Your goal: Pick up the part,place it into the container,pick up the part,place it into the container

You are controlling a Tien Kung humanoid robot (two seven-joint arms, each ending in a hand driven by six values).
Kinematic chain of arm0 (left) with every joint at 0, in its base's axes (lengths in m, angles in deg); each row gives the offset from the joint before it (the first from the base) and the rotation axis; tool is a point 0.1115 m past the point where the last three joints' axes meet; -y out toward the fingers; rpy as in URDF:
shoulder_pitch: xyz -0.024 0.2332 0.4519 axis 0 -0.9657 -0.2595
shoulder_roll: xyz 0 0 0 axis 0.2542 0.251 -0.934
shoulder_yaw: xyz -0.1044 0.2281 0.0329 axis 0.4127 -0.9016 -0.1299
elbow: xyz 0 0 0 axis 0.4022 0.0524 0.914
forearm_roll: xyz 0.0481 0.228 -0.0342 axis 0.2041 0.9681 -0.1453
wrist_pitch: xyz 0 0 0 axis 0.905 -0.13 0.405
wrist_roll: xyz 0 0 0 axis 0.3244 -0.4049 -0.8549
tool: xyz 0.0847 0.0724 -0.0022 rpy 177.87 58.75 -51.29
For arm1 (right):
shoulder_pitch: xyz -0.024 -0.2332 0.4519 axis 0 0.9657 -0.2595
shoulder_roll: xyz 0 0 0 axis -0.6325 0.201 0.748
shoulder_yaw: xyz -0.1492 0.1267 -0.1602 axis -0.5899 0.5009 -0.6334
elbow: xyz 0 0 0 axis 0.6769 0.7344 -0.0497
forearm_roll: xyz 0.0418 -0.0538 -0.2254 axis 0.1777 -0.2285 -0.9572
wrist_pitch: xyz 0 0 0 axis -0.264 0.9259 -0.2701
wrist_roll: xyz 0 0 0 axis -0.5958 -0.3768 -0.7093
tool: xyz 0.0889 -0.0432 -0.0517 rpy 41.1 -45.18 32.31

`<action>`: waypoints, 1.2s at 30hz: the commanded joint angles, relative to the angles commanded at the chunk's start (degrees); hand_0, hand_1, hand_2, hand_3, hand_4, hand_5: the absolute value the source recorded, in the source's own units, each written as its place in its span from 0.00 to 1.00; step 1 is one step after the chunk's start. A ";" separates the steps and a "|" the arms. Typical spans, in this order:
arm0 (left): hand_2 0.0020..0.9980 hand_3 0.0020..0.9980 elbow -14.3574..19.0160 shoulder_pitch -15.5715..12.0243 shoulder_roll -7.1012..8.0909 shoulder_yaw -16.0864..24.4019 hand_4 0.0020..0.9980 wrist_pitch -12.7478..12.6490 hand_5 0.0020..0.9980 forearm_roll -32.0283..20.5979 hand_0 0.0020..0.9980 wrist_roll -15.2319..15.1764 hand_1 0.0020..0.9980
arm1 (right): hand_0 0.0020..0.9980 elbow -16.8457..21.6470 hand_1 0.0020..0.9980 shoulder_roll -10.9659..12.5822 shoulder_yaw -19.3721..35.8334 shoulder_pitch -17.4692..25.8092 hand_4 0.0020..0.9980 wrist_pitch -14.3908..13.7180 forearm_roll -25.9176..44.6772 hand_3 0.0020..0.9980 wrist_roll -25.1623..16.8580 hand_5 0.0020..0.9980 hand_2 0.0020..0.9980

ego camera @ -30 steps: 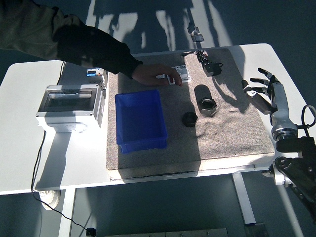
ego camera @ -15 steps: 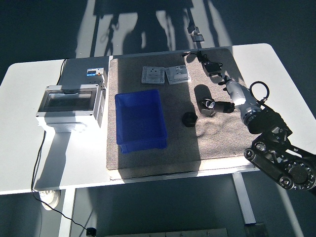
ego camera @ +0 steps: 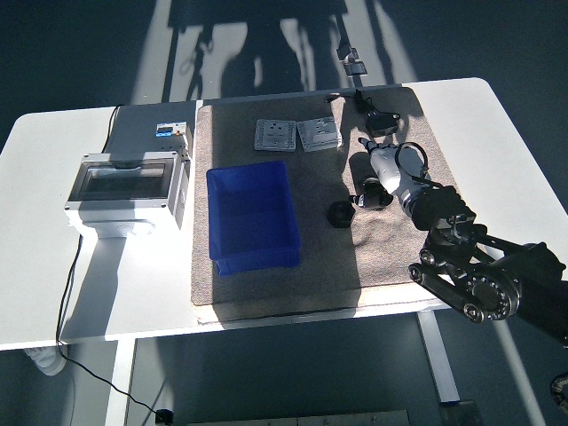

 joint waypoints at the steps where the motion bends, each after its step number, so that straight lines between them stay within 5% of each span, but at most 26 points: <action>1: 0.64 0.63 0.00 0.01 0.00 0.03 0.57 0.02 0.63 0.07 0.70 -0.01 0.58 | 0.93 -0.69 0.88 -0.19 -0.14 -0.03 0.88 0.21 0.26 0.95 0.09 0.44 0.87; 5: 0.64 0.63 0.00 0.00 0.02 0.13 0.57 0.12 0.63 0.26 0.70 -0.02 0.58 | 0.93 -2.36 0.88 -0.54 -0.58 0.00 0.88 0.51 1.33 0.95 0.19 0.44 0.87; 6: 0.64 0.63 0.00 0.00 0.03 0.17 0.57 0.14 0.63 0.34 0.69 -0.02 0.58 | 0.94 -2.62 0.63 -0.60 -0.69 0.02 0.89 0.51 1.60 0.84 0.17 0.43 0.76; 11: 0.64 0.63 0.00 0.00 0.07 0.30 0.57 0.25 0.63 0.66 0.69 -0.04 0.58 | 0.94 -3.62 0.63 -0.91 -1.19 0.24 0.89 -0.12 2.94 0.84 -0.36 0.43 0.76; 12: 0.64 0.63 0.00 -0.01 0.07 0.29 0.58 0.26 0.63 0.68 0.69 -0.05 0.58 | 0.83 -3.72 0.37 -0.96 -1.34 0.31 0.58 -0.25 3.03 0.67 -0.45 0.18 0.57; 17: 0.64 0.63 0.00 -0.02 0.07 0.24 0.58 0.24 0.63 0.69 0.69 -0.16 0.58 | 0.83 -4.24 0.37 -1.07 -2.08 0.70 0.58 -0.93 3.11 0.67 -1.02 0.18 0.57; 18: 0.63 0.63 0.00 -0.02 0.07 0.21 0.59 0.22 0.64 0.64 0.69 -0.18 0.58 | 0.77 -4.29 0.30 -1.05 -2.19 0.77 0.33 -1.07 3.09 0.61 -1.14 0.02 0.45; 23: 0.63 0.63 0.00 -0.02 0.06 0.10 0.59 0.13 0.64 0.56 0.69 -0.25 0.58 | 0.77 -3.62 0.30 -0.59 -1.89 0.95 0.33 -3.38 2.61 0.61 -2.65 0.02 0.45; 24: 0.63 0.63 0.00 -0.04 0.06 0.08 0.59 0.10 0.64 0.53 0.69 -0.27 0.58 | 0.76 -2.87 0.28 -0.30 -1.41 0.93 0.25 -4.54 2.19 0.54 -3.28 0.00 0.42; 29: 0.63 0.63 0.00 -0.08 0.12 0.09 0.59 -0.15 0.64 0.64 0.69 -0.46 0.58 | 0.76 1.85 0.28 1.06 1.95 0.94 0.25 -12.16 1.31 0.54 -8.94 0.00 0.42; 36: 0.63 0.63 0.00 -0.24 0.29 0.35 0.60 -0.66 0.65 0.66 0.69 -0.73 0.57 | 0.70 11.17 0.30 2.22 -0.65 0.76 0.21 -22.58 9.82 0.54 -17.83 0.00 0.43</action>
